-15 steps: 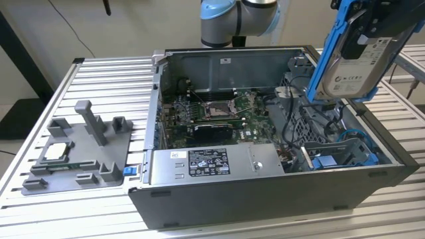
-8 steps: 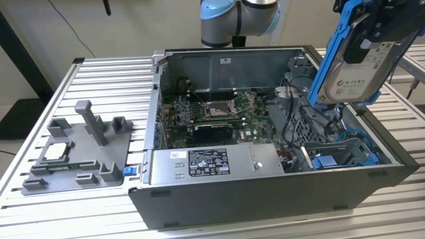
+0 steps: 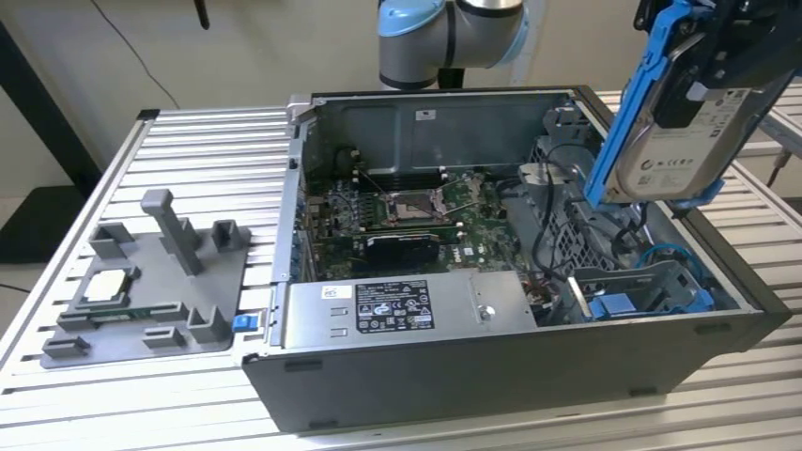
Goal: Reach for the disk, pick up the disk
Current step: 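Pick up the disk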
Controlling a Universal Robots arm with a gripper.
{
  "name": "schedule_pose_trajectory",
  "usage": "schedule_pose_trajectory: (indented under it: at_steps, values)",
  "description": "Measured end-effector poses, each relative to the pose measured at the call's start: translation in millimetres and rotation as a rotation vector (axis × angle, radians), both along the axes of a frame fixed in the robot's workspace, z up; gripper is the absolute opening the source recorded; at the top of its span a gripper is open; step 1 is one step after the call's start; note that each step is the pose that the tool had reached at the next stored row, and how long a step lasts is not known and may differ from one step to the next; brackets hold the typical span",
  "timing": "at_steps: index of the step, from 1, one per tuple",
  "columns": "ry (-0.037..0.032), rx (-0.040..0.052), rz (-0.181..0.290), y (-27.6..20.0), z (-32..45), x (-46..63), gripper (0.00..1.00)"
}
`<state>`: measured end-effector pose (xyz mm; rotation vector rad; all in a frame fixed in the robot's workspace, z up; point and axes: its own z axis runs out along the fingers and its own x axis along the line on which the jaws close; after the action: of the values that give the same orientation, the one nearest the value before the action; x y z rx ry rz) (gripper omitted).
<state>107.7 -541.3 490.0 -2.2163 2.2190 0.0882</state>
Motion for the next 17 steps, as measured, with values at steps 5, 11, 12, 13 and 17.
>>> schedule_pose_trajectory:
  at_steps: [5, 11, 12, 13, 17]
  values:
    - [0.0001, -0.0001, 0.0, -3.4, -3.7, 2.2, 0.0]
    - [0.0014, 0.0001, 0.0, -12.2, -8.4, 5.6, 0.0]
    - [0.0015, 0.0001, 0.0, -14.4, -9.0, 5.7, 0.0]
    - [0.0016, 0.0, 0.0, -16.2, -9.5, 5.6, 0.0]
    - [0.0017, 0.0, 0.0, -22.0, -11.0, 5.7, 0.0]
